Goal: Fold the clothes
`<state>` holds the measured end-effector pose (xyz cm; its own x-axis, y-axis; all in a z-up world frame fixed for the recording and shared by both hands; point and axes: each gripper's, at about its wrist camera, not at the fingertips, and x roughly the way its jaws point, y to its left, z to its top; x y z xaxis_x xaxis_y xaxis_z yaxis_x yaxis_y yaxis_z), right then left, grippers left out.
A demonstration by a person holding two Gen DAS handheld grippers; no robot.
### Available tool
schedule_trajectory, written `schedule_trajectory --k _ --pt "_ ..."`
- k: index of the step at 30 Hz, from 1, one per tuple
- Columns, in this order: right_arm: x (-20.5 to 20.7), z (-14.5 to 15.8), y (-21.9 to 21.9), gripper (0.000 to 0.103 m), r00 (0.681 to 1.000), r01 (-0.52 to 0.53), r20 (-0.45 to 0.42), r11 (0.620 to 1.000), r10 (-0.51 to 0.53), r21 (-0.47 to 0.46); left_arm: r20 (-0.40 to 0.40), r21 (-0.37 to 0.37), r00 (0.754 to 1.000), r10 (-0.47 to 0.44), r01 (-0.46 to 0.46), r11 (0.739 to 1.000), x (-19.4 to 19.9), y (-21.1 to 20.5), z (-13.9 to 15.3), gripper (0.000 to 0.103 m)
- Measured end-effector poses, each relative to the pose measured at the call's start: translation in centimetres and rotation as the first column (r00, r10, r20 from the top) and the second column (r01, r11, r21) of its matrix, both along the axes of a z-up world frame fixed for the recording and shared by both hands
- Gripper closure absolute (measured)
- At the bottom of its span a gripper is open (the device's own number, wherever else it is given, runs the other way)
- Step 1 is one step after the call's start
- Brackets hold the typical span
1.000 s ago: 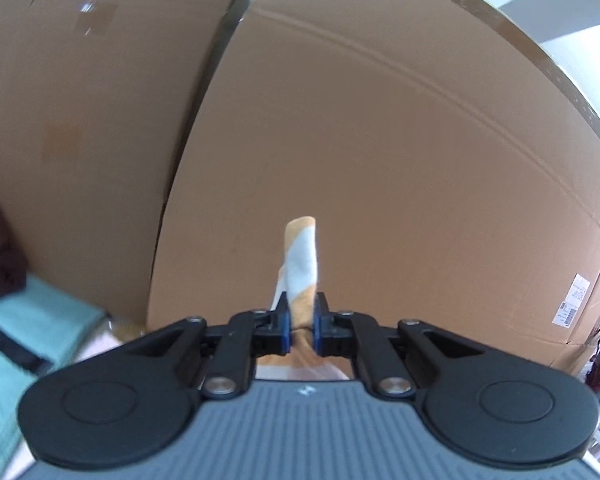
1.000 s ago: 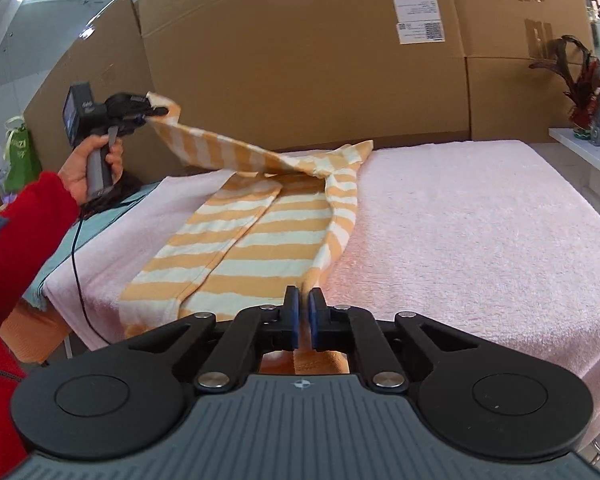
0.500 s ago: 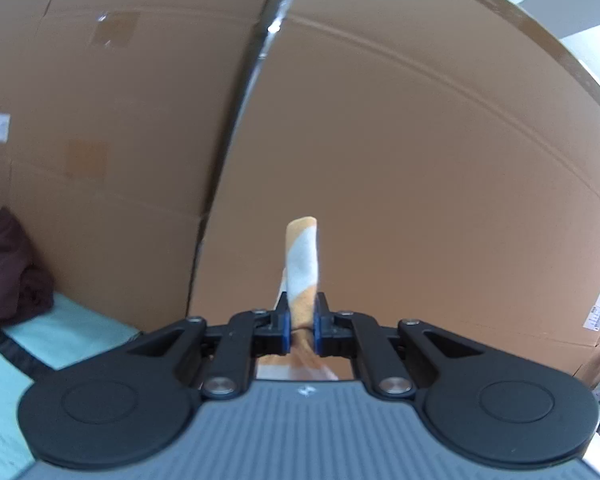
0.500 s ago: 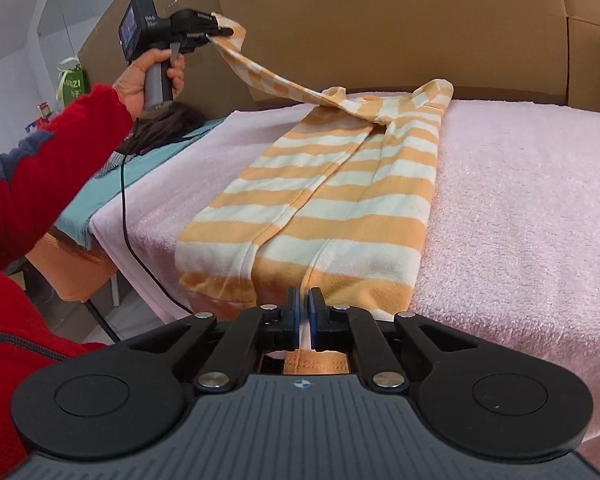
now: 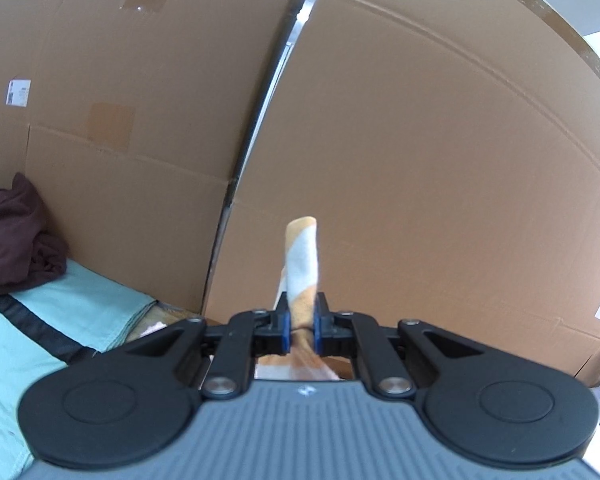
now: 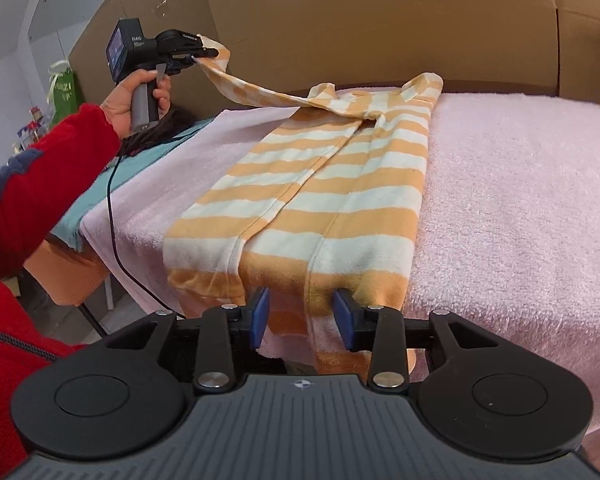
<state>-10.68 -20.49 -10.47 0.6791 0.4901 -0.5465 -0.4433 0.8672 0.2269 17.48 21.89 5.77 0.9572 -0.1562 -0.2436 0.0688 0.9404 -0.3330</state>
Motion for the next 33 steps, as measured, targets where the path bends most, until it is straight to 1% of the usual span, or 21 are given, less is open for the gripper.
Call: schedule_trajectory --k 2,3,4,6,8,10,12,13,14,15,16,18,20,22,25,26,28,29,30,32,33 --pt "-0.3 -0.2 0.7 0.079 0.999 0.031 0.033 0.997 -0.028 -0.077 0.001 -0.006 1.0 -0.001 0.001 1.0 0.1 0.0 0.3 0.098" --pt "-0.4 -0.3 1.1 0.096 0.998 0.048 0.047 0.993 -0.043 -0.112 0.002 -0.008 1.0 -0.003 0.003 1.0 0.1 0.0 0.3 0.098" --pt "-0.2 -0.4 1.0 0.1 0.997 0.068 0.036 0.989 -0.064 -0.128 0.004 -0.009 1.0 -0.006 0.006 1.0 -0.3 -0.2 0.4 0.098" --pt "0.2 -0.5 0.6 0.099 0.997 0.078 -0.003 0.993 -0.079 -0.09 0.011 -0.006 1.0 -0.01 0.01 1.0 -0.6 -0.3 0.6 0.098" --pt "0.1 0.0 0.4 0.099 0.997 0.068 -0.026 0.997 -0.069 -0.042 0.019 -0.009 1.0 -0.013 0.013 1.0 -0.9 -0.3 0.9 0.098" --pt "0.1 0.8 -0.3 0.098 0.999 0.031 -0.037 0.995 -0.028 0.092 0.032 -0.027 0.999 -0.012 0.013 1.0 -1.1 0.0 1.4 0.098" --pt "0.6 0.8 -0.5 0.096 0.998 0.013 -0.063 0.986 -0.003 0.164 0.049 -0.042 0.999 -0.007 0.009 0.999 -1.4 0.2 1.9 0.097" --pt "0.7 0.5 -0.1 0.096 0.997 0.002 -0.08 0.99 0.009 0.138 0.056 -0.044 0.998 -0.005 0.008 0.999 -1.5 0.3 2.1 0.097" --pt "0.8 0.2 0.3 0.093 0.995 -0.01 -0.098 0.994 0.021 0.111 0.052 -0.037 0.999 -0.008 0.01 0.999 -1.6 0.2 2.0 0.097" --pt "0.8 -0.1 0.6 0.08 0.993 -0.02 -0.112 0.996 0.03 0.084 0.048 -0.031 0.999 -0.011 0.012 0.999 -1.6 0.2 1.9 0.097" --pt "0.4 -0.2 0.4 0.074 0.994 -0.018 -0.106 0.998 0.024 0.06 0.044 -0.024 0.999 -0.013 0.015 1.0 -1.6 0.1 1.9 0.097" --pt "-0.7 0.3 -1.2 0.075 0.998 -0.001 -0.063 0.996 0.007 0.086 0.031 -0.016 0.999 -0.015 0.015 1.0 -1.5 0.1 1.5 0.097" --pt "-1.3 0.8 -2.9 0.075 0.998 0.057 -0.042 0.994 -0.054 0.092 0.028 -0.032 1.0 -0.011 0.012 0.999 -1.3 0.3 1.0 0.097" --pt "-1.2 0.4 -3.7 0.073 0.992 0.12 -0.048 0.992 -0.118 0.047 0.027 -0.048 1.0 -0.007 0.008 0.999 -1.2 0.6 0.8 0.097" --pt "-0.1 -1.4 -3.9 0.073 0.982 0.172 -0.083 0.983 -0.167 0.056 0.031 -0.061 1.0 -0.004 0.006 0.998 -1.8 0.9 0.9 0.097" --pt "0.4 -2.1 -3.5 0.075 0.979 0.182 -0.1 0.982 -0.177 0.044 0.033 -0.063 0.999 -0.006 0.008 0.998 -2.0 0.9 1.0 0.097" --pt "1.3 -3.2 -2.9 0.08 0.971 0.18 -0.156 0.983 -0.183 -0.037 0.037 -0.063 0.999 -0.008 0.01 0.998 -2.6 1.0 1.0 0.097" --pt "1.6 -3.3 -2.8 0.08 0.97 0.168 -0.165 0.982 -0.18 -0.081 0.039 -0.062 0.999 -0.008 0.011 0.998 -2.7 1.1 1.0 0.097" --pt "1.5 -2.8 -2.9 0.08 0.975 0.146 -0.154 0.984 -0.16 -0.099 0.042 -0.062 0.999 -0.008 0.011 0.998 -2.9 1.2 1.0 0.097" --pt "0.9 -0.4 -3.7 0.081 0.992 0.096 -0.081 0.994 -0.101 -0.059 0.042 -0.073 0.999 -0.005 0.008 0.997 -3.0 1.6 0.8 0.097" --pt "0.7 1.2 -4.1 0.081 0.997 0.066 -0.036 0.998 -0.066 -0.004 0.039 -0.08 0.999 -0.002 0.005 0.997 -2.8 1.8 0.7 0.097"
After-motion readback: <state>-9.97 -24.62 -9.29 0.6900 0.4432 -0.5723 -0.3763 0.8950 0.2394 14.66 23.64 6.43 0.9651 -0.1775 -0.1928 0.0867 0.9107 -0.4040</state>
